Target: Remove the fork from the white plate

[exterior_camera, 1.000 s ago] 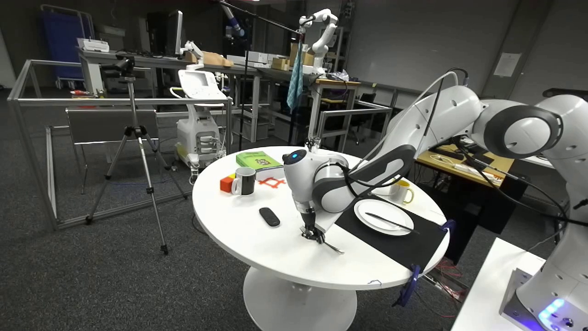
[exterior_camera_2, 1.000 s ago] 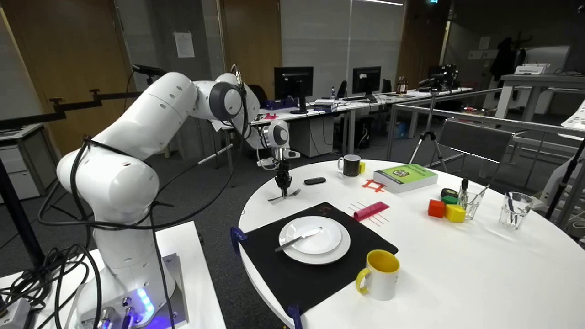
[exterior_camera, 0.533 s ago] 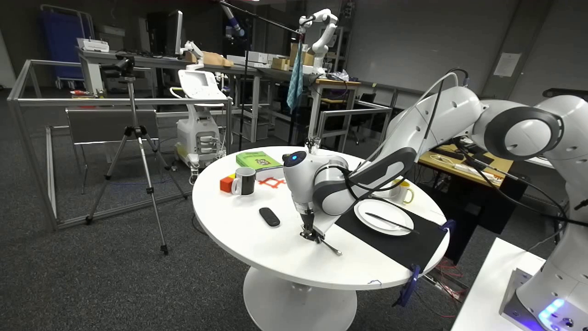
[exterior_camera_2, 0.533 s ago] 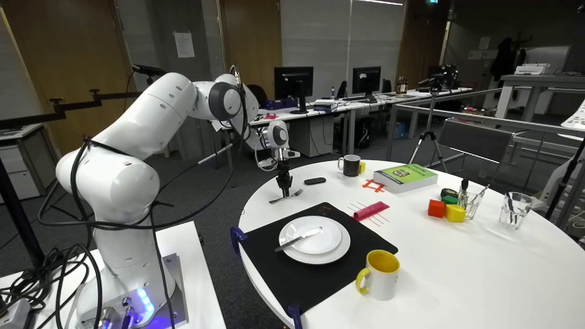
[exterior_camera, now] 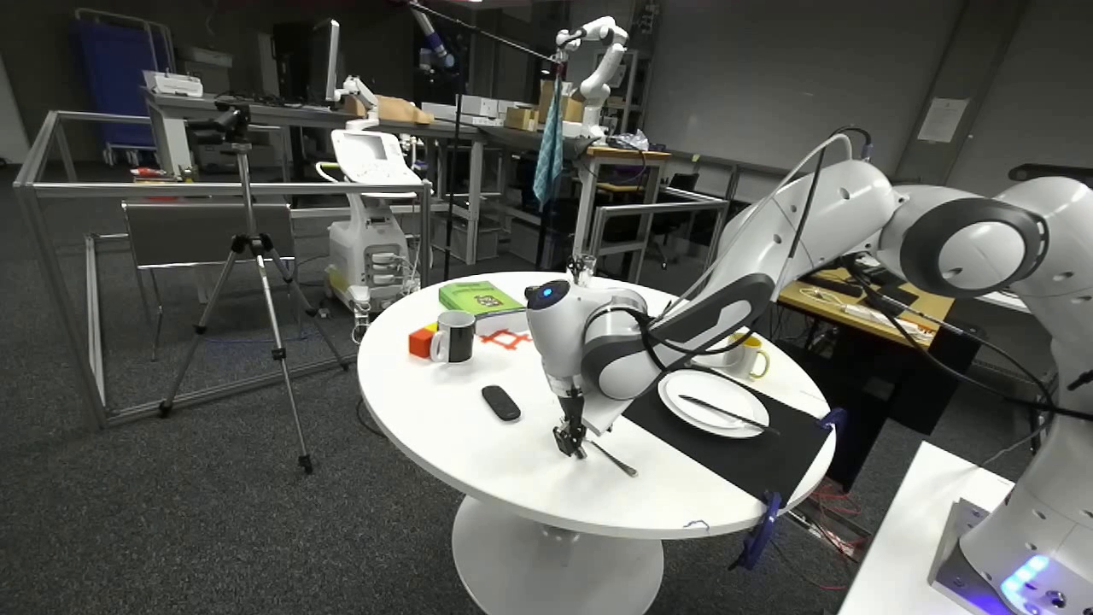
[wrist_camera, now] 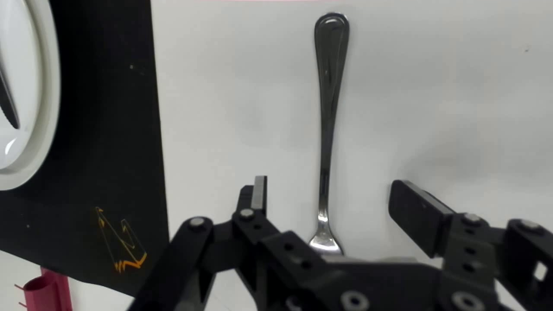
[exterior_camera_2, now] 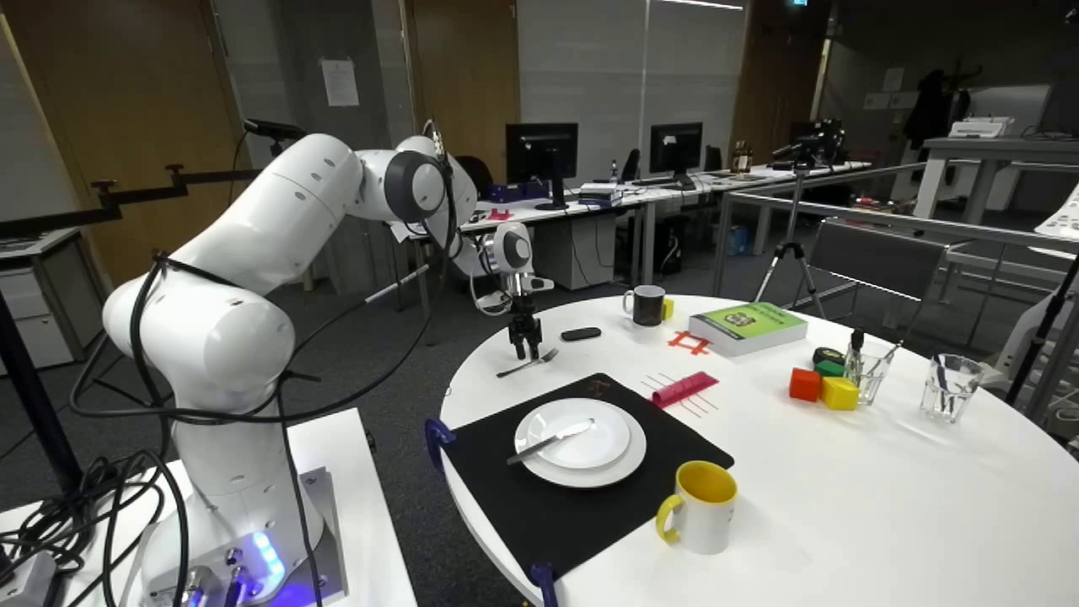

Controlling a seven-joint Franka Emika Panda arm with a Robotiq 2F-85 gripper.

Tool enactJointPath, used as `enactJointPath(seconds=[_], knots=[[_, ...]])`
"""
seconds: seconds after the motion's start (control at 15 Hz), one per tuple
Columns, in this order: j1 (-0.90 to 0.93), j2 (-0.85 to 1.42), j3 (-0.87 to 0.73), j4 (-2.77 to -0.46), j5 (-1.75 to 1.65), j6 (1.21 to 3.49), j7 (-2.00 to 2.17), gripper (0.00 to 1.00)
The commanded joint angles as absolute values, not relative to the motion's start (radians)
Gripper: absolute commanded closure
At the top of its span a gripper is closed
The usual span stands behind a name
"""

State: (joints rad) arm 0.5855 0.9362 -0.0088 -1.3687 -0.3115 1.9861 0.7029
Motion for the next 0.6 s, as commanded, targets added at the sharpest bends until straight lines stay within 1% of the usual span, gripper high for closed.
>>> enactJointPath(seconds=[0.0,0.53], knots=[[0.589,0.899,-0.016,-1.405,-0.322,2.001,0.723,0.0],[0.544,0.763,0.008,-1.554,-0.296,2.077,0.694,0.0]])
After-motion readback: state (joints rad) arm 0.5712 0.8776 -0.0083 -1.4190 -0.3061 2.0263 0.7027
